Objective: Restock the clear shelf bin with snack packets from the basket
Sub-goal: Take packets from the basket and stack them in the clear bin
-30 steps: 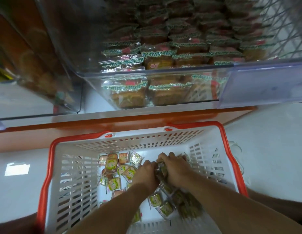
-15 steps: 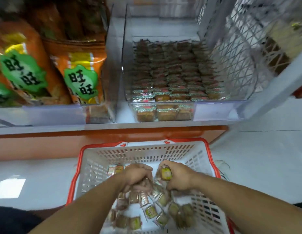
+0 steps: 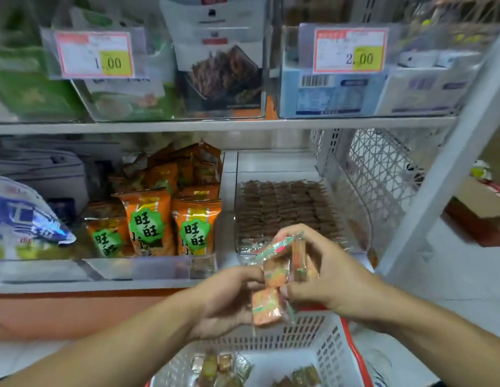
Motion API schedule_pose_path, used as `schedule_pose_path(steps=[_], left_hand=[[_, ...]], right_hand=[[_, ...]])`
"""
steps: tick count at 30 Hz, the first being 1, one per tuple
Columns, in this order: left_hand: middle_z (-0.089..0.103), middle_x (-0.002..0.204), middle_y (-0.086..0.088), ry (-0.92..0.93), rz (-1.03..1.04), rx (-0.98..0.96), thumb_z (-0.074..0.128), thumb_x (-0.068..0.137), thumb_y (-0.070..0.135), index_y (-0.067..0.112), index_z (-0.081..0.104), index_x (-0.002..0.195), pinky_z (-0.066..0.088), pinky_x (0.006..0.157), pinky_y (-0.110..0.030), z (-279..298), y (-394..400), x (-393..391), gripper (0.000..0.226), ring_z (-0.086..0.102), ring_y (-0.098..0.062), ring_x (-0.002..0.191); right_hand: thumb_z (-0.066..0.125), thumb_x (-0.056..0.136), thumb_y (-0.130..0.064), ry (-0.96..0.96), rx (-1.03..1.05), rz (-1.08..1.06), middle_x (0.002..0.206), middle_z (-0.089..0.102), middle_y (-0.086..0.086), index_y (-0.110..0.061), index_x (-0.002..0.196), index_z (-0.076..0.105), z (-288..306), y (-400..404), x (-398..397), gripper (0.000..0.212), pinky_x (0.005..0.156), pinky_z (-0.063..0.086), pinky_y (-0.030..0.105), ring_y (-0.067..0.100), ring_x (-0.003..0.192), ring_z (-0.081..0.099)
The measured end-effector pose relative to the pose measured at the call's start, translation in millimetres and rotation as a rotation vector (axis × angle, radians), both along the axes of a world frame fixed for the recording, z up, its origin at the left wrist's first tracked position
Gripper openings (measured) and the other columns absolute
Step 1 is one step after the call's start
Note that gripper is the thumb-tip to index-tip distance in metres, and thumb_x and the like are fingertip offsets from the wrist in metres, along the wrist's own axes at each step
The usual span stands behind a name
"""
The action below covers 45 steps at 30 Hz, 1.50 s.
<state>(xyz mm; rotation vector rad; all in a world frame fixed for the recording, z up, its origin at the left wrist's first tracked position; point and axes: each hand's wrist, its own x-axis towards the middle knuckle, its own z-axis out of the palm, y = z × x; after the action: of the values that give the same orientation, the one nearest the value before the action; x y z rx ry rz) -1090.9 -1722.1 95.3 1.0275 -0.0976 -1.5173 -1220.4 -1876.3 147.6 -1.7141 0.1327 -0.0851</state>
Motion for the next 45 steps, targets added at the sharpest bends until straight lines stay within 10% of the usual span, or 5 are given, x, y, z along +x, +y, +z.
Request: schedule_pose_path(steps=[8,14,32,39,45], left_hand=[[0.065,0.130,-0.028,0.349,0.065,-0.251,0.074,0.084,0.032,-0.004,0.066,0.129,0.054,0.097,-0.060,38.8,-4.9,-14.0,0.059,0.064,-0.041,0.121],[0.068,0.123,-0.032,0.233,0.210,-0.186,0.101,0.038,-0.006,-0.010,0.074,0.109,0.064,0.073,-0.051,42.4,-13.5,-11.1,0.076,0.074,-0.039,0.100],[0.062,0.134,-0.032,0.056,0.085,-0.220,0.103,0.052,0.016,0.004,0.072,0.122,0.057,0.089,-0.045,37.1,-8.6,2.7,0.078,0.052,-0.047,0.133],[0.065,0.127,-0.033,-0.040,0.152,-0.118,0.099,0.056,0.009,0.005,0.069,0.126,0.064,0.056,-0.031,23.5,-10.0,10.2,0.076,0.076,-0.034,0.089],[0.078,0.102,-0.018,-0.459,0.219,0.046,0.102,0.047,0.020,0.017,0.074,0.102,0.058,0.087,-0.055,11.6,-11.9,-4.0,0.061,0.074,-0.033,0.083]], right_hand=[[0.075,0.072,0.007,-0.205,0.188,-0.164,0.095,0.074,0.002,-0.035,0.107,0.065,10.8,-1.7,11.1,0.055,0.070,0.056,0.024,0.012,0.082,0.069],[0.076,0.078,0.012,-0.280,-0.073,-0.198,0.106,0.072,0.001,-0.026,0.112,0.059,10.3,-11.1,19.6,0.053,0.076,0.055,0.020,0.010,0.089,0.070],[0.093,0.068,-0.039,-0.021,-0.362,0.019,0.122,0.064,-0.006,-0.034,0.122,0.062,15.8,-26.1,11.4,0.062,0.091,0.056,0.052,0.017,0.106,0.068],[0.092,0.070,-0.032,0.071,-0.152,0.029,0.108,0.075,0.008,-0.036,0.121,0.063,23.1,-35.7,5.5,0.059,0.095,0.056,0.049,0.026,0.102,0.073],[0.096,0.062,-0.023,0.288,-0.264,-0.043,0.111,0.076,-0.011,-0.036,0.134,0.057,11.5,-28.4,10.1,0.083,0.094,0.058,0.039,0.009,0.101,0.072]])
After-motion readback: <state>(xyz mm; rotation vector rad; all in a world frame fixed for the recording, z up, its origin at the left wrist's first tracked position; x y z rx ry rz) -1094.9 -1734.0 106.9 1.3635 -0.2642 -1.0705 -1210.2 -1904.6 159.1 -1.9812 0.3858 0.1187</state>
